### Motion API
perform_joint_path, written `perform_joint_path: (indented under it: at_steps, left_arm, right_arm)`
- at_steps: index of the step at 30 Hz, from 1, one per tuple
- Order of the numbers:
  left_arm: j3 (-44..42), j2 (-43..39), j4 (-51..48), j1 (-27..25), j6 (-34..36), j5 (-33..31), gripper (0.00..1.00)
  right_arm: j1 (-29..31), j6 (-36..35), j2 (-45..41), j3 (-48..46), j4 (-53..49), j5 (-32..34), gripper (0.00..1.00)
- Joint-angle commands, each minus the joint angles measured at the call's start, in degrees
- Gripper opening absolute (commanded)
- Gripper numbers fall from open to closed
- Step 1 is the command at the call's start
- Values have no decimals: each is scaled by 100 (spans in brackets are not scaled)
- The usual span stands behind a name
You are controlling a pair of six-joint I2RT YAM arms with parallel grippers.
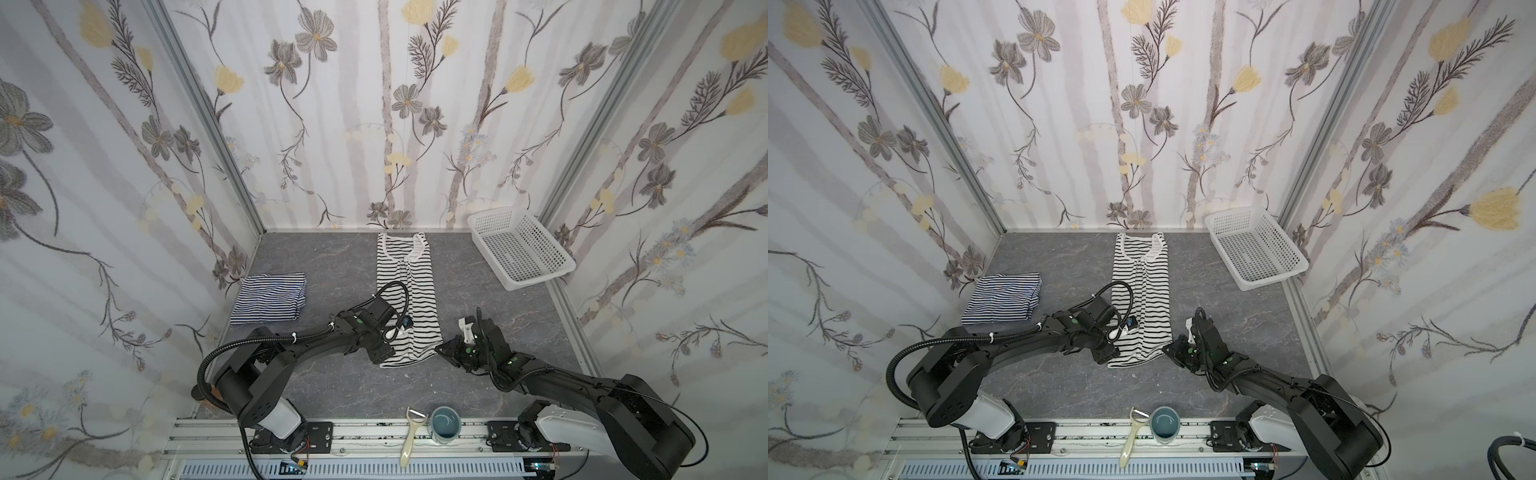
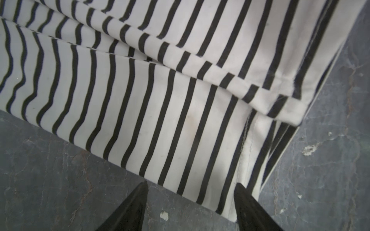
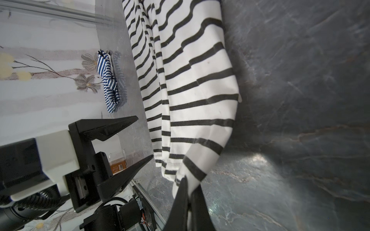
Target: Fold and stack the tank tops
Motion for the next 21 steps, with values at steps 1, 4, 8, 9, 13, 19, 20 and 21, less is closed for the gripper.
perform_joint_path:
  at_steps: [1,4,8,9,13,19,20,21]
  left_arm:
    - [-28,-133,-203,-59,80,351,70]
    - [-58,-187,-366,-158,101,637,70]
    - [-125,-127,-383,-350,137,737,70]
    - [-129,-108,-388,-417,142,759,70]
    - [-147,13,-345,-539,137,748,70]
    - [-200,168,-188,-539,213,488,70]
    - [-208,190,-177,-541,213,493,69]
    - [-221,203,-168,-541,222,498,68]
  right_arm:
    - [-57,-174,-14,144,-164,20,0]
    - [-92,-271,55,263,-230,-18,0]
    - [-100,-257,190,318,-107,-56,0]
    - [-101,-243,218,313,-53,-77,0]
    - [-99,-229,228,358,-38,-78,0]
    - [-110,-247,206,376,-74,-74,0]
    - [-114,-247,202,369,-71,-68,0]
    - [-114,-239,193,368,-77,-65,0]
